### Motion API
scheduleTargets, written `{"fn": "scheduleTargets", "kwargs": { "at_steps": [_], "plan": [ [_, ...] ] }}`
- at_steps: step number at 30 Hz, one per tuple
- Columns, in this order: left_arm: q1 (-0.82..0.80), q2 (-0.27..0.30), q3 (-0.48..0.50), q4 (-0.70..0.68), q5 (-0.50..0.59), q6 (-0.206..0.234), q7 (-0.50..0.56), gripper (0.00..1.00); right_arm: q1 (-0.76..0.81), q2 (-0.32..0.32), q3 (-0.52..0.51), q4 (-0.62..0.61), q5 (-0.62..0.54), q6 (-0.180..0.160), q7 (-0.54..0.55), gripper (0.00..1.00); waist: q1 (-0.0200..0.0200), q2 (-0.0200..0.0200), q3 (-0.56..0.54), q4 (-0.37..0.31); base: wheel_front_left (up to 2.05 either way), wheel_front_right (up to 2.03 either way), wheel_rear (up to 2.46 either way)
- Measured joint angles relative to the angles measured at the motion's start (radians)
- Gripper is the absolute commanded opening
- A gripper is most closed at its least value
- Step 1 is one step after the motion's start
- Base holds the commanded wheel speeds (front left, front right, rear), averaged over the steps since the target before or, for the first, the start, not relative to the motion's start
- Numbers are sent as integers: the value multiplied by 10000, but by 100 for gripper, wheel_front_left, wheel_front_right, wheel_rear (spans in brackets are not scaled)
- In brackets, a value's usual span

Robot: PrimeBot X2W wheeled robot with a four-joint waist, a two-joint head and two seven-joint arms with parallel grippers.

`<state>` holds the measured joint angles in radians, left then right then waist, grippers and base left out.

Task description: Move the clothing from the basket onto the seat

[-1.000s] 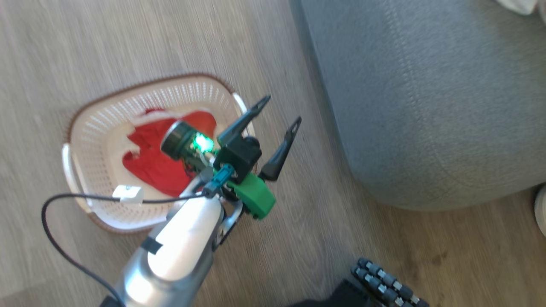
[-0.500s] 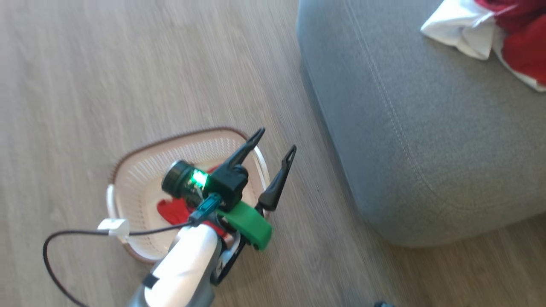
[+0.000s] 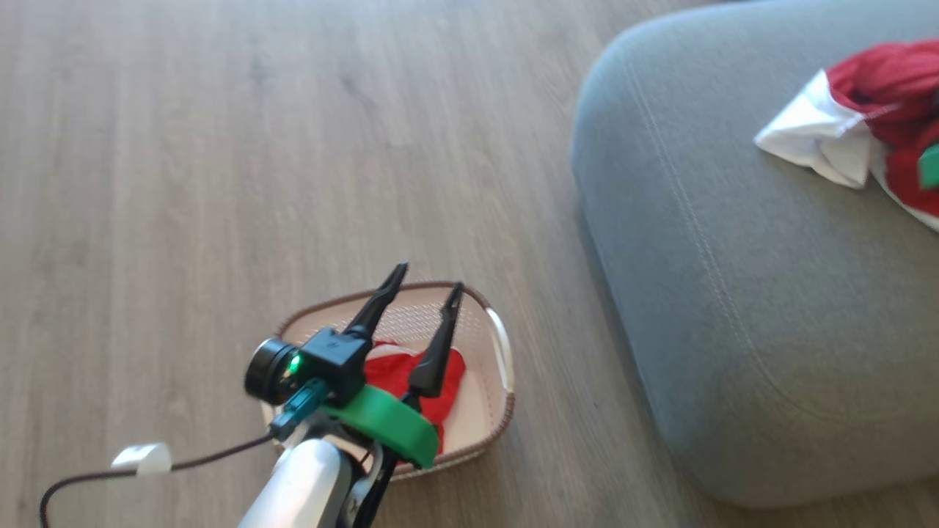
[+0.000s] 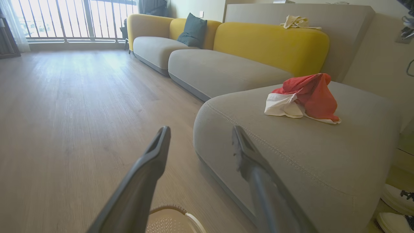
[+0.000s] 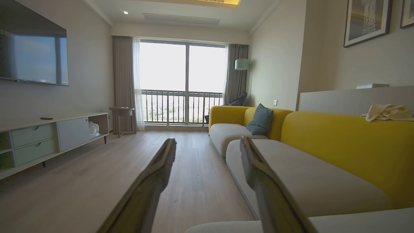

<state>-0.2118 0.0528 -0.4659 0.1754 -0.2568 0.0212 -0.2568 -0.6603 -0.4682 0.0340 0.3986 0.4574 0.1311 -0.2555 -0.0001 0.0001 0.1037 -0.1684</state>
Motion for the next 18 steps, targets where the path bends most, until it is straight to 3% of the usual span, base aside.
{"fn": "scheduleTargets", "kwargs": {
  "at_steps": [11, 18],
  "plan": [
    [887, -17, 849, -723, -73, 391, 0, 100, 2800, 1032, 424, -2153, -483, 0, 0, 100, 0, 0, -660, 1150, 0, 0, 0],
    [1290, -15, 1172, -1034, -67, 1158, 0, 100, 4168, 1685, 963, -2566, -848, 0, 2, 100, 0, 0, -750, 1697, 0, 0, 0]
  ]
}}
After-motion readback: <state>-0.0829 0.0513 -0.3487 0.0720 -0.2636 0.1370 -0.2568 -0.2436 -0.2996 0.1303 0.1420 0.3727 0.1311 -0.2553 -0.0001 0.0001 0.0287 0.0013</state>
